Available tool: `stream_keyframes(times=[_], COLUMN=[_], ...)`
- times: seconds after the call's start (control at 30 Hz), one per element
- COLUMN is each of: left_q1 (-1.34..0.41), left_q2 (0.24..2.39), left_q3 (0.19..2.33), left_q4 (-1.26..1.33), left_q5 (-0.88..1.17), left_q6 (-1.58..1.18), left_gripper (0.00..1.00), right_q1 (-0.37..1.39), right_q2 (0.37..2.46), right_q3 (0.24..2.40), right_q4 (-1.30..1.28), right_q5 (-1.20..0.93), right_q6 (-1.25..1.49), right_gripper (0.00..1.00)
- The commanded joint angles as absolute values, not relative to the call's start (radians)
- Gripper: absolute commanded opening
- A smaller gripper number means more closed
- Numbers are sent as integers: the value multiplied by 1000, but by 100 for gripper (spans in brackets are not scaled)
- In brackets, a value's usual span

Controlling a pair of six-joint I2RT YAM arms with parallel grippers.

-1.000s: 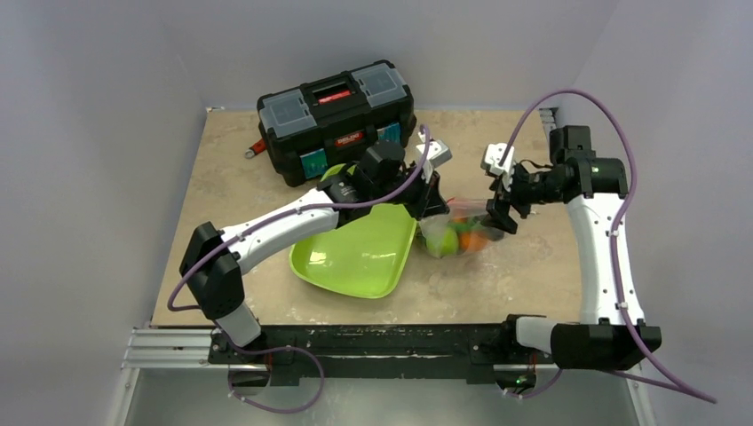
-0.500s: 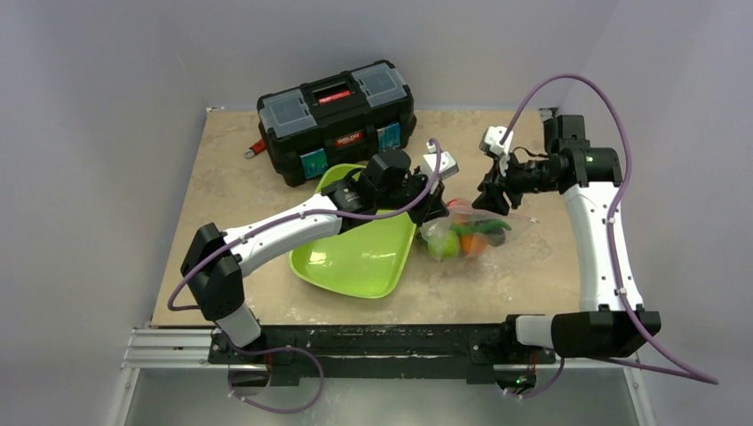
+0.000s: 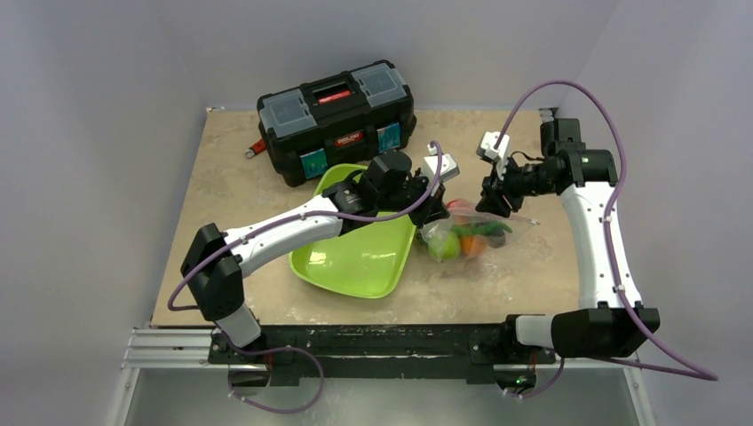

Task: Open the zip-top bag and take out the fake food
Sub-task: Open the zipper of the food storage bag at the center of the board.

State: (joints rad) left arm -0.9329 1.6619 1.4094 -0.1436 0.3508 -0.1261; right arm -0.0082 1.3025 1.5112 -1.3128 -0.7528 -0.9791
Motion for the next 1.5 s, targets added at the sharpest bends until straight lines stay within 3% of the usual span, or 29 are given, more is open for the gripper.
stream_keyframes(times=[0.0, 0.43, 0.47, 0.63, 0.67, 0.7, 0.73, 0.9, 1.0, 1.27, 1.47], left_q1=[-939, -942, -942, -942, -942, -942, -941, -923, -883, -737, -736], left_q2=[1612, 1589, 1588, 1595, 1593, 1589, 1580, 1456, 1360, 1201, 1183], left_q3=[1405, 1397, 1398, 1402, 1401, 1397, 1391, 1288, 1208, 1028, 945], left_q4=[-103, -61, -56, -54, -52, -48, -43, 35, 67, 130, 212], left_q5=[338, 351, 357, 382, 383, 382, 377, 240, 219, 340, 365], left_q6=[-104, -116, -118, -134, -142, -152, -160, -231, -300, -573, -688], left_gripper=[0, 0, 0, 0, 0, 3, 13, 74, 89, 93, 93], right_q1=[-8, 46, 55, 75, 76, 76, 75, 57, 17, -35, -12], right_q2=[1302, 1316, 1320, 1338, 1340, 1337, 1323, 1256, 1274, 1306, 1287], right_q3=[1499, 1406, 1406, 1433, 1441, 1442, 1440, 1445, 1523, 1653, 1477], right_q4=[-1292, -1277, -1270, -1225, -1196, -1156, -1091, -792, -720, -599, -698], right_q5=[-729, -711, -710, -709, -705, -693, -688, -554, -527, -443, -592], right_q6=[-983, -1015, -1012, -965, -938, -894, -832, -594, -521, -405, -505], right_gripper=[38, 38, 36, 0, 0, 0, 0, 0, 0, 0, 0])
